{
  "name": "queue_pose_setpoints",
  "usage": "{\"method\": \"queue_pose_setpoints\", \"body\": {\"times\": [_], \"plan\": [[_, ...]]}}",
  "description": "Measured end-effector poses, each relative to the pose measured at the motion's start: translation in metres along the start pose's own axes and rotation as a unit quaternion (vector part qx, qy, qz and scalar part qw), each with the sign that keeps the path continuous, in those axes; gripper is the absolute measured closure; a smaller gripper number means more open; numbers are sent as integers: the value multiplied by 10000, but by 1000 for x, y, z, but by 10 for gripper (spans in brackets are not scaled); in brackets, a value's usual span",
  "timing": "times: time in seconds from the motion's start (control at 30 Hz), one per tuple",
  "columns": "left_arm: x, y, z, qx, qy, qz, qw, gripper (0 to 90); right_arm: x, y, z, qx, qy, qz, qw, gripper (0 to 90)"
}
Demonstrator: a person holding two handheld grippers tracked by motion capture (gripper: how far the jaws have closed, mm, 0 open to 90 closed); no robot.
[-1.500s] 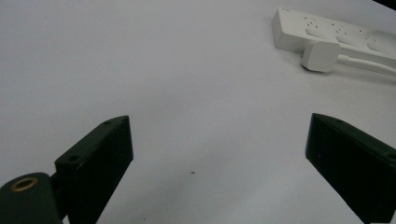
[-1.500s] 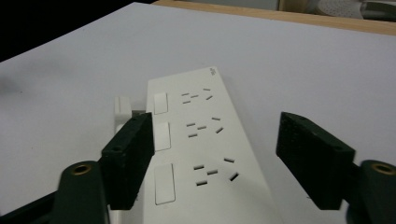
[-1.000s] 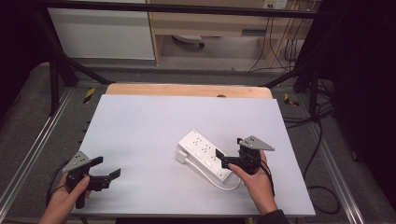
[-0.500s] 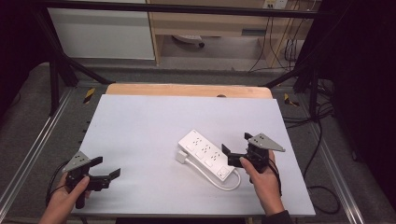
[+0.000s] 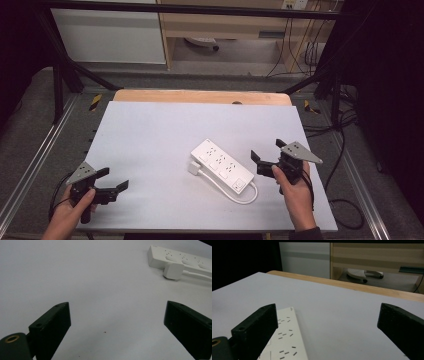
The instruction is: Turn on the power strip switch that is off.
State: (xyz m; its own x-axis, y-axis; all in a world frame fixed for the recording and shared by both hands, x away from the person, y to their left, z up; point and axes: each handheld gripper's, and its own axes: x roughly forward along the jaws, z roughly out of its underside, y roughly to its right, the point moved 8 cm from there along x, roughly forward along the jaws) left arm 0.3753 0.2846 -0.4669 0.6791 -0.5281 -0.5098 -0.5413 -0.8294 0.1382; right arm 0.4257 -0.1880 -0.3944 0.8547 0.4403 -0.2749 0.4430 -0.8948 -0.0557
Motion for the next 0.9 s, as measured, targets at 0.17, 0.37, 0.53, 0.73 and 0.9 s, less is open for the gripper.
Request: {"method": "queue_pose_setpoints", "body": {"times": [0.17,0.37,0.53,0.73,0.9], "plan": [[0,0,0,-11,2,-11,10000,68,-7,15,1,23,29,146,9999,32],[0,0,0,-10,-3,-4,10000,68,-11,30,6,122,42,256,9996,37],[0,0,0,-13,2,-10,10000,68,-15,46,15,177,-49,392,9991,47],[0,0,0,-12,7,-20,10000,68,-13,61,33,206,-242,482,9983,61],[0,0,0,-15,18,-21,10000,68,-11,66,43,232,-361,496,9978,61]]}}
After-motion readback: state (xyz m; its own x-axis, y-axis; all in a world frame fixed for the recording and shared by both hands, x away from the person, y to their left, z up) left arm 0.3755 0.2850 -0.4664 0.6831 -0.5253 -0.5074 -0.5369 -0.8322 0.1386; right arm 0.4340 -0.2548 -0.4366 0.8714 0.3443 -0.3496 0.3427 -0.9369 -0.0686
